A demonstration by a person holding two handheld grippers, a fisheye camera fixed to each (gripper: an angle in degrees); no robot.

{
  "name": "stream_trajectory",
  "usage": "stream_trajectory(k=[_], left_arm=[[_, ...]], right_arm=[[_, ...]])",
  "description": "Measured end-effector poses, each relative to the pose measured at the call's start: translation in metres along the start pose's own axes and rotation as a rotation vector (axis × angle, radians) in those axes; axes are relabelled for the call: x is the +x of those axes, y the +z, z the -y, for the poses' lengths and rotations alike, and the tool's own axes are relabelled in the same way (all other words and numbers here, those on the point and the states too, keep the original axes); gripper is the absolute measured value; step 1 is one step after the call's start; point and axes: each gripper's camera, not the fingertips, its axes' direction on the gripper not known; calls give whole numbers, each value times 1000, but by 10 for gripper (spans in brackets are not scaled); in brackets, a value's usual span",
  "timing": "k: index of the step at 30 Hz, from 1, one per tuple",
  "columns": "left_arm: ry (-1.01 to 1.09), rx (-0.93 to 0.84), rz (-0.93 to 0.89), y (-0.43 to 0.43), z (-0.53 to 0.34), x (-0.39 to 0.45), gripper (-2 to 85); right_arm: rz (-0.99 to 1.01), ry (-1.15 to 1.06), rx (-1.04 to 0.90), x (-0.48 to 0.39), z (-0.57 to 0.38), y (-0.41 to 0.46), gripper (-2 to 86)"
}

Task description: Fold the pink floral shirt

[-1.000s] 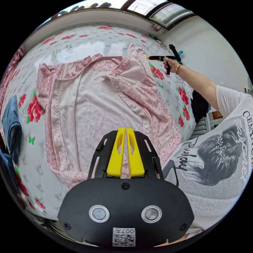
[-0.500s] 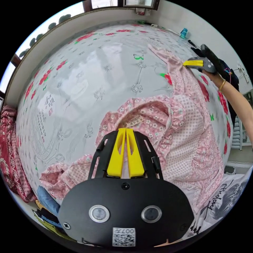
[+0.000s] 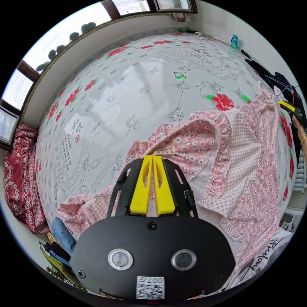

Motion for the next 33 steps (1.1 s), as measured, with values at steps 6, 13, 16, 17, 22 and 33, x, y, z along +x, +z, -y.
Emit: stream_trajectory(k=[6, 13, 16, 17, 22, 33], left_arm=[[115, 87, -2, -18, -3, 37, -10], [120, -19, 20, 34, 18, 51, -10], [115, 2, 48, 39, 19, 46, -10], [109, 3, 48, 40, 19, 45, -10], [54, 4, 19, 41, 19, 34, -10], [-100, 163, 98, -89, -116, 22, -9]], right_arm=[[224, 66, 68, 29, 28, 21, 13], [108, 36, -114, 34, 76, 97, 1], [-198, -27, -279, 34, 73, 123, -1], [-261, -3, -353, 42, 68, 134, -2], [-116, 161, -11, 85, 24, 87, 0], [616, -100, 358, -3, -100, -62, 36]])
